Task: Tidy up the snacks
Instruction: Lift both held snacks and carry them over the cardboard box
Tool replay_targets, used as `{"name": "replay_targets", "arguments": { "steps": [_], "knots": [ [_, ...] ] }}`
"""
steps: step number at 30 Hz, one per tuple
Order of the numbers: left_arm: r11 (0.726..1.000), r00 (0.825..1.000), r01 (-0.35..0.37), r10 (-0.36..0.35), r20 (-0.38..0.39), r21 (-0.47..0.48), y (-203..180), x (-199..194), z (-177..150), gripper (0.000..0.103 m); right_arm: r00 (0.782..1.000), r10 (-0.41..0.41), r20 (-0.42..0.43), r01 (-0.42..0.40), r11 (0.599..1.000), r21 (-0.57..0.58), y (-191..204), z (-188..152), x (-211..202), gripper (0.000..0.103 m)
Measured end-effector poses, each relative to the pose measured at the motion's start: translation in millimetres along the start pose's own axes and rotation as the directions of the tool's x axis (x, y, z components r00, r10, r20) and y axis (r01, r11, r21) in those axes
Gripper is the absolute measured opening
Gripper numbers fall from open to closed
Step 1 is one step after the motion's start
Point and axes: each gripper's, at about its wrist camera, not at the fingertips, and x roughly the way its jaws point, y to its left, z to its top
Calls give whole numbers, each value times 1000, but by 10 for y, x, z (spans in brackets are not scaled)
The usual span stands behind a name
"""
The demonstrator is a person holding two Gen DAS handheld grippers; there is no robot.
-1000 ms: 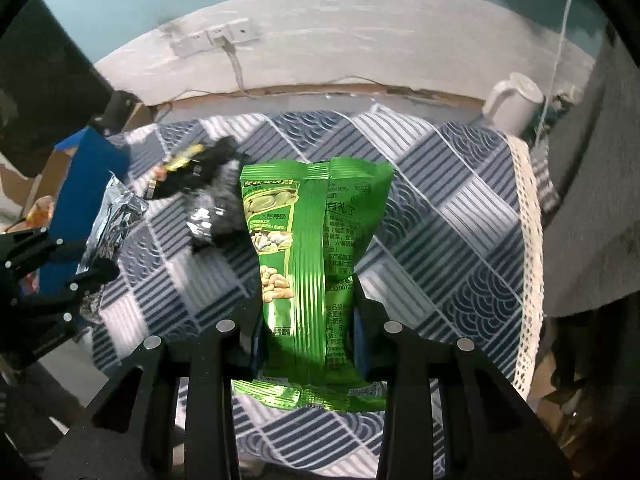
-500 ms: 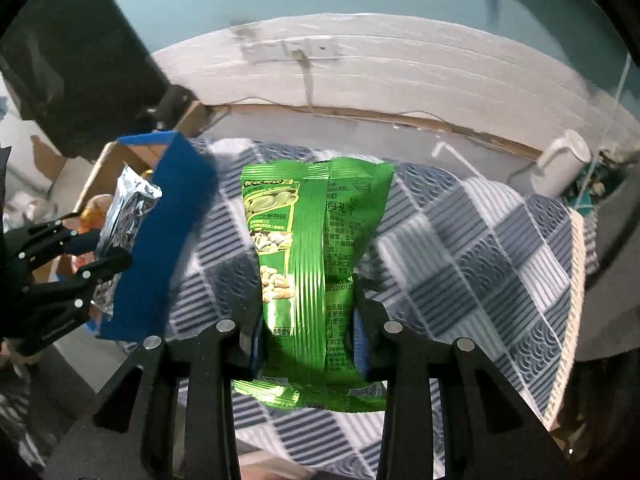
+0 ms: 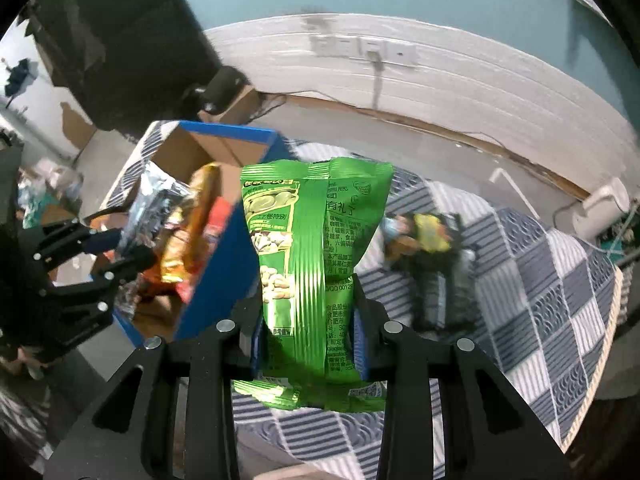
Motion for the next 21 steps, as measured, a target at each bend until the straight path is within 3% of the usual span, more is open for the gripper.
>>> {"name": "replay_targets", "arguments": {
  "steps": [15,21],
  "knots": [
    [994,1000,-12,10,-22,-111,629,70,-247,28,995,63,-75,-69,995,-73,824,364,600,32],
    [990,999,-21,16,-33,-136,782,125,-301,28,992,52,-111,-64,993,-101,1040,400,821,32]
  ]
}}
